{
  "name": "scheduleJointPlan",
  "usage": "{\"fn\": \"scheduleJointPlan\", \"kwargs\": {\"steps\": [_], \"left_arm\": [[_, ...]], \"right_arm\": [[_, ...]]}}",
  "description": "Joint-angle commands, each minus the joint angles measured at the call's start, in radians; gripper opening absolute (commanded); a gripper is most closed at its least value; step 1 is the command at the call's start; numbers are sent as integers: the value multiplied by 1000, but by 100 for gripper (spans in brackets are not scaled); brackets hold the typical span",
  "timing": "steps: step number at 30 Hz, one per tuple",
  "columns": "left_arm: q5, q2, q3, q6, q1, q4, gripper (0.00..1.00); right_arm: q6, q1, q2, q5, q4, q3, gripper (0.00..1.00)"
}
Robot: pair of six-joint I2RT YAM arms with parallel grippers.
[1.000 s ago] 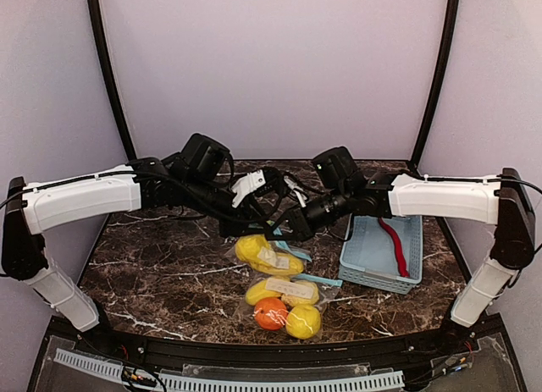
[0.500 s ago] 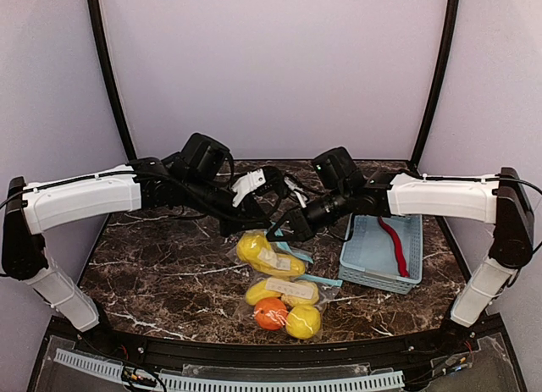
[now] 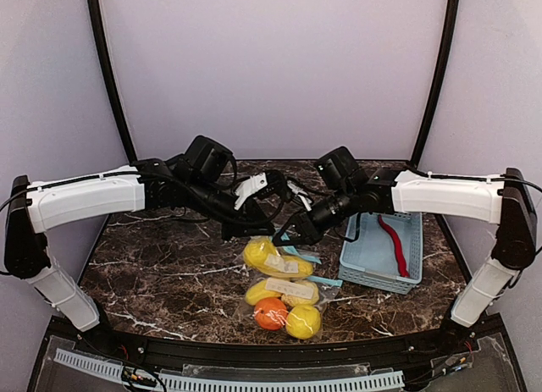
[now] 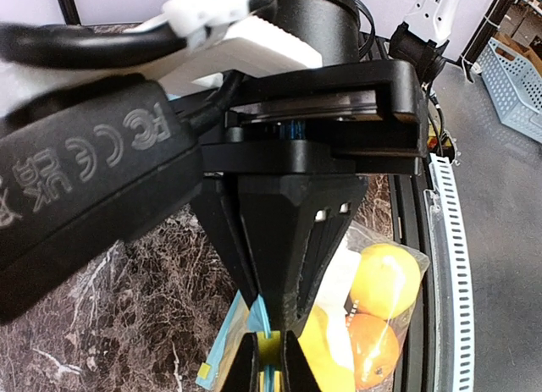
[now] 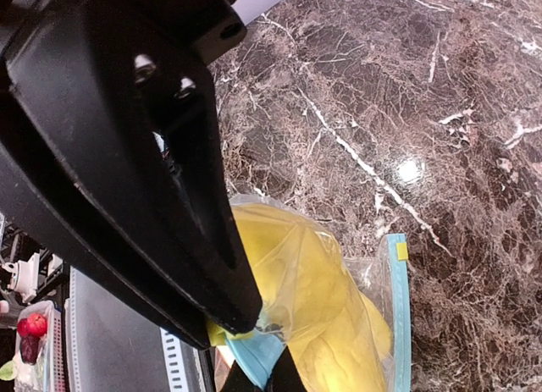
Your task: Place the food in the zip-top bag and seal the zipper
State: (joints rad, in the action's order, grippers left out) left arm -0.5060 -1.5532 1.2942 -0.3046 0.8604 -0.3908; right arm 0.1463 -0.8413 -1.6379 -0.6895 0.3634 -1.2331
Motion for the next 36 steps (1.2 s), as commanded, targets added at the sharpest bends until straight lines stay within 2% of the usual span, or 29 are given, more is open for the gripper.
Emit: {"fn": "scheduleJointPlan", "kwargs": {"steps": [1,18,22,26,27,28,29,32,36], "left_arm": [[-142,24,20,23,-26,-151,1],[-234,24,14,38,-77,-186,1],[-246,29,8,57,-77,-173,1],[-345,31,-44,142,-78,-84,1],[-357,29,-56,173,-77,-71,1],[-373,28,-58,186,-77,-54,1],[-377,28,-59,206,-77,-49,1],[-384,36,-55,245,-78,-39,1],[-401,45,-40,315,-79,-23,1]], "right_arm": [[-58,68,35,95,149,-5,0],[-37,96,45,158,167,12,0],[-66,95,53,61,141,12,0],[-53,91,101,-34,68,16,0],[-46,91,116,-50,50,20,5],[-36,91,131,-65,29,25,14],[-24,91,148,-77,2,42,28],[10,89,200,-91,-82,91,53],[41,83,290,-59,-189,173,72]]}}
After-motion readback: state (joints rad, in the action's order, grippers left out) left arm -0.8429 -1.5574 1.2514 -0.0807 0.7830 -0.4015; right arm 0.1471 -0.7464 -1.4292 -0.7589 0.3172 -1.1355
